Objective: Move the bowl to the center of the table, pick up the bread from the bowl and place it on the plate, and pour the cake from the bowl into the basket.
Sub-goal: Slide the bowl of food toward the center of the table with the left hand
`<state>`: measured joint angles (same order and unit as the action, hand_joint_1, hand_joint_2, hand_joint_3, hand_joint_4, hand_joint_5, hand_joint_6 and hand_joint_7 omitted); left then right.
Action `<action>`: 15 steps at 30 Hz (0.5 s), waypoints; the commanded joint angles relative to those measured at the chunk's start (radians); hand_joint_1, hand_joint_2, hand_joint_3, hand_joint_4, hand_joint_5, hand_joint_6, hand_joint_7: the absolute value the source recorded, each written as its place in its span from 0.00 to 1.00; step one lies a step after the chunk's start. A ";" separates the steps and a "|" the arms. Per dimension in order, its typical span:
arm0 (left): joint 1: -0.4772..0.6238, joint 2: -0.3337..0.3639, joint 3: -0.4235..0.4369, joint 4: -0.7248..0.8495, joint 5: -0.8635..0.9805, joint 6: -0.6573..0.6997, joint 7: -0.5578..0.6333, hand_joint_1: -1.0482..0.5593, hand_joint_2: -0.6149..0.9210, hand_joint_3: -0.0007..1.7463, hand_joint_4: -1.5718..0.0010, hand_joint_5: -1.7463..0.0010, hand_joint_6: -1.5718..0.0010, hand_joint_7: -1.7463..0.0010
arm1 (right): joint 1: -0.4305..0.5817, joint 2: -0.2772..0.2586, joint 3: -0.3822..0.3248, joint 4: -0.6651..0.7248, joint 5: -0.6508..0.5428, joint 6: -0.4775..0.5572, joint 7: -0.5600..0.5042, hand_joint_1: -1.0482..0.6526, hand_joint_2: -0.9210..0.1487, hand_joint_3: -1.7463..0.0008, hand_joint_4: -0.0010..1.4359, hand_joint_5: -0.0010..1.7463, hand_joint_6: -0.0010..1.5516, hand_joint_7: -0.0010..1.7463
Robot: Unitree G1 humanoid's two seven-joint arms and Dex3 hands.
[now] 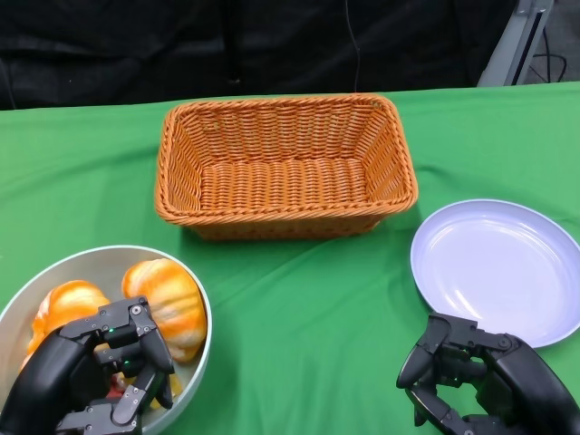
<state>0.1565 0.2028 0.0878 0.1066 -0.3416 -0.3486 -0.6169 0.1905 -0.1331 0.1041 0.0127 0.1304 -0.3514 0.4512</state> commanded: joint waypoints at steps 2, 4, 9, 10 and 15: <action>-0.002 0.010 0.006 0.009 0.003 -0.003 -0.004 0.64 0.75 0.70 0.56 0.02 0.55 0.15 | -0.002 -0.010 -0.004 -0.005 0.001 -0.005 -0.005 0.51 0.25 0.54 0.49 0.94 0.44 0.76; -0.002 0.010 0.006 0.009 0.004 -0.003 -0.003 0.64 0.75 0.70 0.56 0.02 0.55 0.15 | -0.002 -0.010 -0.004 -0.007 0.001 -0.003 -0.007 0.51 0.26 0.54 0.49 0.94 0.44 0.76; 0.000 0.010 0.004 0.004 -0.002 0.004 -0.006 0.64 0.75 0.70 0.56 0.01 0.56 0.14 | 0.000 -0.010 -0.005 -0.008 0.006 -0.003 -0.005 0.51 0.26 0.53 0.50 0.94 0.44 0.76; 0.000 0.010 0.004 0.003 -0.003 0.004 -0.007 0.64 0.75 0.70 0.56 0.01 0.56 0.14 | -0.001 -0.010 -0.005 -0.007 0.006 -0.004 -0.004 0.51 0.26 0.54 0.50 0.94 0.44 0.76; 0.001 0.010 0.004 0.002 0.003 0.004 -0.001 0.64 0.76 0.69 0.56 0.01 0.56 0.14 | 0.000 -0.010 -0.005 -0.009 0.004 -0.001 -0.006 0.51 0.25 0.54 0.50 0.94 0.44 0.76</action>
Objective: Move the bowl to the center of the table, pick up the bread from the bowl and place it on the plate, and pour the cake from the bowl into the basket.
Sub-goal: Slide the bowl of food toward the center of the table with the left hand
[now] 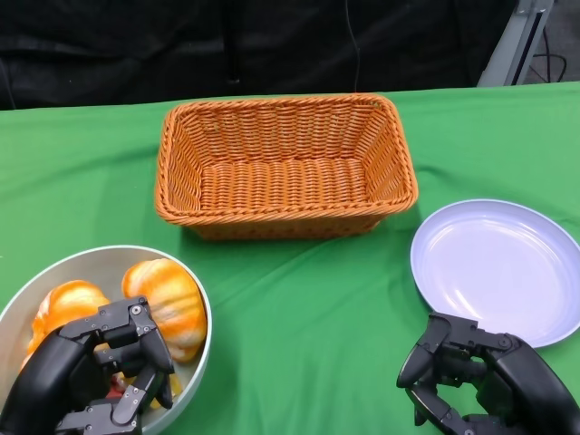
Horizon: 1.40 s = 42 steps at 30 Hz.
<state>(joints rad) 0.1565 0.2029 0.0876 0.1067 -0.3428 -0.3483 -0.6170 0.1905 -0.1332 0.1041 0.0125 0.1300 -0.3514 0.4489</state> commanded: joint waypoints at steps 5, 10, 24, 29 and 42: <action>0.000 0.011 0.005 0.004 0.010 -0.002 0.001 0.63 0.76 0.69 0.56 0.02 0.56 0.14 | 0.001 -0.009 -0.004 -0.012 0.008 0.004 -0.003 0.52 0.25 0.54 0.49 0.94 0.44 0.75; -0.002 0.012 0.007 0.012 0.005 -0.005 -0.006 0.63 0.75 0.70 0.56 0.02 0.56 0.14 | 0.000 -0.008 -0.003 -0.013 0.004 0.002 -0.005 0.52 0.25 0.54 0.50 0.94 0.44 0.75; -0.002 0.011 0.023 -0.009 -0.027 -0.008 -0.011 0.64 0.75 0.72 0.54 0.01 0.56 0.14 | -0.007 -0.005 -0.003 -0.006 0.000 0.003 -0.009 0.52 0.26 0.53 0.50 0.94 0.44 0.76; -0.005 0.011 0.058 -0.030 -0.074 -0.010 -0.022 0.64 0.76 0.72 0.53 0.01 0.56 0.15 | -0.011 -0.002 0.000 0.000 -0.006 0.003 -0.014 0.52 0.26 0.53 0.49 0.94 0.44 0.76; -0.086 0.044 0.236 0.022 -0.113 -0.025 0.047 0.64 0.77 0.67 0.54 0.01 0.55 0.16 | -0.016 0.002 0.010 0.003 -0.019 -0.004 -0.026 0.51 0.27 0.53 0.50 0.94 0.44 0.76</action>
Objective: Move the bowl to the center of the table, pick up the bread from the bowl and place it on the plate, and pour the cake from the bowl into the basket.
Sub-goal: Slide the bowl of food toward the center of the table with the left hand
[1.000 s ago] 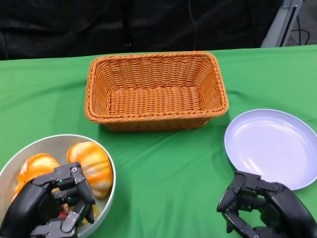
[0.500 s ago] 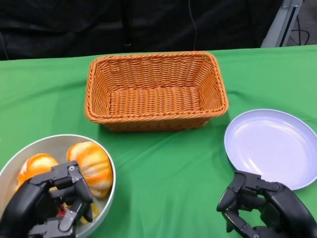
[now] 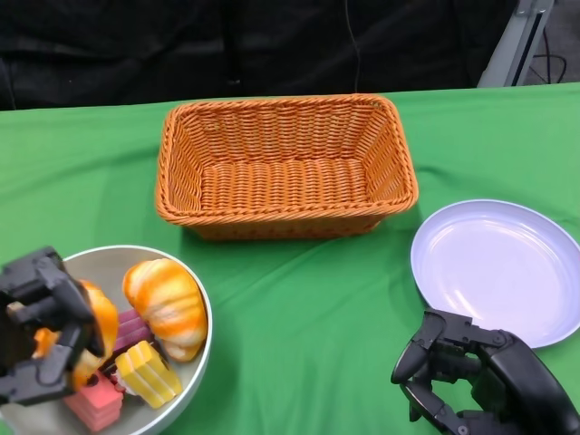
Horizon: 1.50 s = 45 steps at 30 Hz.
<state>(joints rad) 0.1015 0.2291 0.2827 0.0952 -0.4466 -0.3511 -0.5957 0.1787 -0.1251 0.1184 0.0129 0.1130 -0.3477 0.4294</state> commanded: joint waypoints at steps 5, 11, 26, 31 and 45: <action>-0.050 0.014 0.080 0.040 -0.010 0.016 0.079 0.60 0.72 0.65 0.54 0.07 0.51 0.26 | -0.010 -0.005 -0.002 0.016 0.005 -0.015 -0.002 0.51 0.26 0.53 0.50 0.94 0.44 0.75; -0.075 0.014 0.127 0.065 0.034 0.031 0.190 0.45 0.87 0.28 0.56 0.27 0.46 0.61 | -0.020 -0.002 0.002 0.034 0.004 -0.028 0.000 0.53 0.26 0.53 0.50 0.93 0.44 0.75; -0.101 0.017 0.152 0.119 0.054 0.047 0.260 0.43 0.98 0.12 0.63 0.37 0.49 0.77 | -0.019 0.000 0.005 0.032 0.005 -0.027 -0.004 0.53 0.26 0.52 0.50 0.93 0.44 0.75; -0.144 0.025 0.178 0.230 0.094 0.044 0.341 0.35 1.00 0.12 0.67 0.83 0.60 0.97 | -0.015 0.002 0.004 0.017 0.000 -0.017 -0.014 0.51 0.26 0.53 0.50 0.93 0.44 0.75; -0.127 0.072 0.127 0.215 0.253 0.169 0.443 0.29 1.00 0.21 0.81 0.96 0.82 1.00 | -0.014 0.005 0.007 0.015 -0.002 -0.016 -0.020 0.51 0.27 0.52 0.50 0.94 0.44 0.75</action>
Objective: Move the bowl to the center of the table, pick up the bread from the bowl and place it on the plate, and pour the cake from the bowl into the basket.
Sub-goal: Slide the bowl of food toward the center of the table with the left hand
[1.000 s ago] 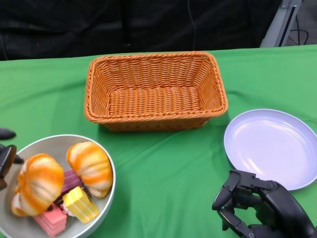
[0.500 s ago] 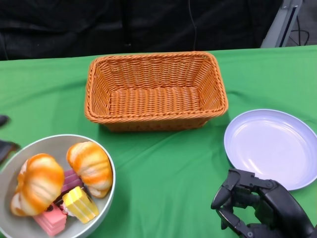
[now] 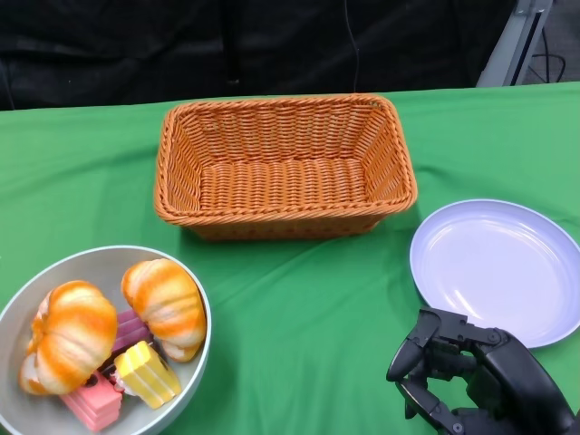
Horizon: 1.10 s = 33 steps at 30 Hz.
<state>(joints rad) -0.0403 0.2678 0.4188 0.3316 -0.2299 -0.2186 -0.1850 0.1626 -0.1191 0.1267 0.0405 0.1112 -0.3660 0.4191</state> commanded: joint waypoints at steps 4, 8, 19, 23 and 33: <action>0.027 0.055 -0.032 -0.052 0.075 0.104 0.035 0.27 1.00 0.22 0.82 0.97 0.83 1.00 | 0.001 -0.003 -0.001 -0.013 0.000 0.003 -0.011 0.51 0.27 0.52 0.50 0.94 0.44 0.74; 0.036 0.087 -0.059 -0.077 0.092 0.182 0.009 0.23 1.00 0.24 0.85 0.99 0.86 1.00 | 0.002 -0.004 -0.001 -0.015 0.002 0.009 -0.012 0.51 0.27 0.52 0.50 0.94 0.44 0.74; 0.043 0.104 -0.076 -0.089 0.094 0.204 -0.006 0.22 1.00 0.26 0.86 1.00 0.87 1.00 | 0.002 -0.004 -0.001 -0.017 0.004 0.014 -0.012 0.51 0.26 0.53 0.50 0.94 0.44 0.74; 0.046 0.139 -0.103 -0.102 0.106 0.254 -0.047 0.22 1.00 0.26 0.86 1.00 0.87 1.00 | 0.002 -0.004 -0.001 -0.018 0.003 0.015 -0.013 0.51 0.26 0.53 0.50 0.94 0.44 0.74; 0.007 0.205 -0.122 -0.141 -0.034 0.570 -0.263 0.14 1.00 0.24 1.00 1.00 1.00 1.00 | -0.007 0.000 0.006 -0.016 -0.005 0.017 -0.017 0.51 0.25 0.54 0.50 0.94 0.44 0.74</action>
<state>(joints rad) -0.0208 0.4606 0.2761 0.1972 -0.2362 0.3199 -0.4304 0.1614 -0.1182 0.1314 0.0349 0.1098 -0.3545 0.4073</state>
